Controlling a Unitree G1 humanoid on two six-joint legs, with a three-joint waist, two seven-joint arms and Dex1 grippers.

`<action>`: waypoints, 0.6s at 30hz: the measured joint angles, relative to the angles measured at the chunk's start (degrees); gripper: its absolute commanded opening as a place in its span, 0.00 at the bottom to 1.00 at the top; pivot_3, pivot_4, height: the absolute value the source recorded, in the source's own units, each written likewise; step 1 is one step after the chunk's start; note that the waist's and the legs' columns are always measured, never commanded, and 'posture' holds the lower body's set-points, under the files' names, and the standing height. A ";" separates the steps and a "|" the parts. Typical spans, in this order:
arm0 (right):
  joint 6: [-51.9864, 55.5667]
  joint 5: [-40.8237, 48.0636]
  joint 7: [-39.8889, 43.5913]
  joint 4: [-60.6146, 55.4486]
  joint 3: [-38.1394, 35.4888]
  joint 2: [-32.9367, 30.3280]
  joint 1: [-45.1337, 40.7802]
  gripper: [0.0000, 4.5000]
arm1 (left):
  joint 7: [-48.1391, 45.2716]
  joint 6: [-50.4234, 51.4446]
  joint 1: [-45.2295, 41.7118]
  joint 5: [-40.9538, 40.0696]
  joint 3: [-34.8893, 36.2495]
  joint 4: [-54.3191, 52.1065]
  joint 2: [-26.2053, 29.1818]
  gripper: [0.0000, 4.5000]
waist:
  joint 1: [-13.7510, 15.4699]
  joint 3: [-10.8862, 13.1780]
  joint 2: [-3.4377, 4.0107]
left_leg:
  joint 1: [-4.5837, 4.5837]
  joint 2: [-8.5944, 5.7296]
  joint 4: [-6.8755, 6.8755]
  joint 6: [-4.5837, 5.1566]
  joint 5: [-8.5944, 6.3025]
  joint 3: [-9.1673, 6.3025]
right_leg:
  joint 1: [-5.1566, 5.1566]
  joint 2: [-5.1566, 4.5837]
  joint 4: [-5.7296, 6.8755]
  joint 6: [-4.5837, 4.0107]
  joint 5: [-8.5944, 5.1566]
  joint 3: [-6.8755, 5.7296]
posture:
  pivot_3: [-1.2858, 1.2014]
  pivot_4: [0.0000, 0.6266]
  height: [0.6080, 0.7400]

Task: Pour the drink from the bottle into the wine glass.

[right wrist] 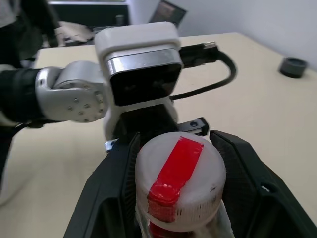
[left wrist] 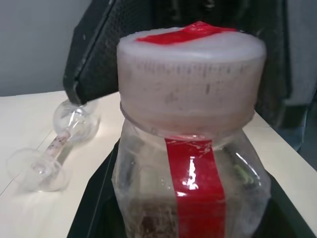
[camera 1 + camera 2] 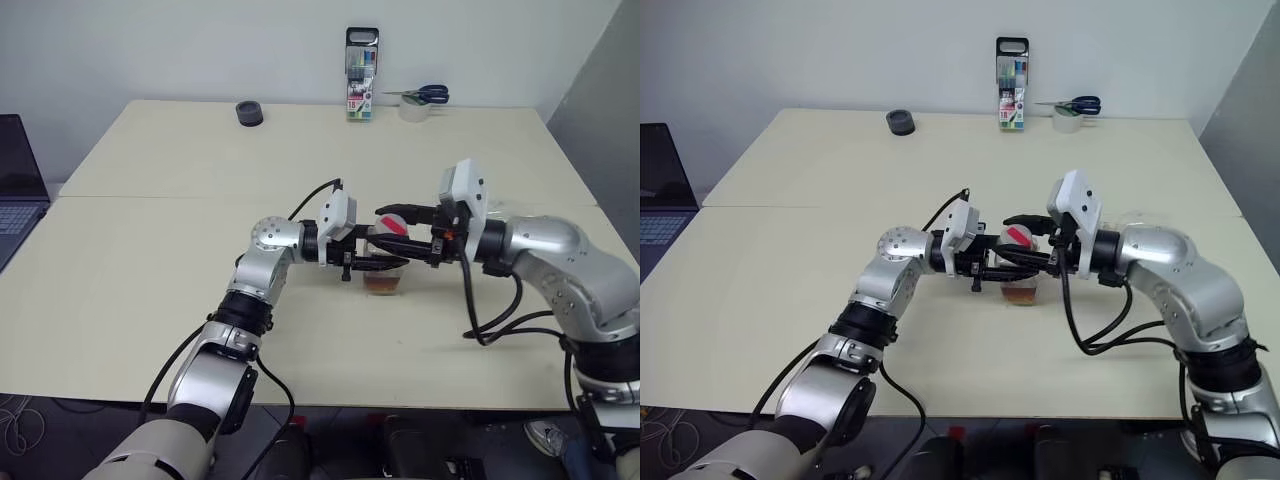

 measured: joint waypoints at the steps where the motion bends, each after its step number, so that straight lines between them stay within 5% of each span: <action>1: -0.19 -0.14 0.26 0.21 -0.01 -0.08 -0.10 0.43 | -0.18 -0.23 -0.43 0.01 -0.02 0.67 -0.07 0.39 | 0.01 0.00 0.00 | -0.01 -0.01 0.00 0.00 0.00 -0.01 | 0.00 -0.02 0.00 0.00 0.00 0.00 | 0.52 0.24 1.00; 3: -0.25 -0.33 -0.03 0.15 -0.22 0.14 0.19 0.43 | -0.23 -0.35 -0.81 0.08 -0.02 1.36 -0.20 0.39 | 0.02 0.00 0.00 | -0.06 -0.01 0.02 0.00 0.00 -0.01 | -0.04 -0.03 0.00 0.00 0.00 0.00 | 0.52 0.24 1.00; 8: -0.50 -1.68 -6.65 -5.74 -3.23 2.02 5.72 0.79 | 2.30 -0.18 -1.85 0.16 0.61 4.41 -0.48 0.39 | 0.06 0.00 0.00 | -0.28 -0.02 0.06 -0.01 0.01 -0.05 | -0.28 -0.05 0.05 0.00 0.00 0.00 | 0.52 0.24 1.00; 18: 4.02 -7.38 -33.18 -22.94 -4.36 15.87 17.74 0.80 | 5.37 -0.48 -4.65 0.29 2.06 9.47 -2.15 0.39 | -0.07 -0.01 0.01 | -0.27 -0.02 0.05 -0.04 0.03 0.01 | -0.35 -0.01 0.14 0.02 0.01 0.07 | 0.52 0.24 1.00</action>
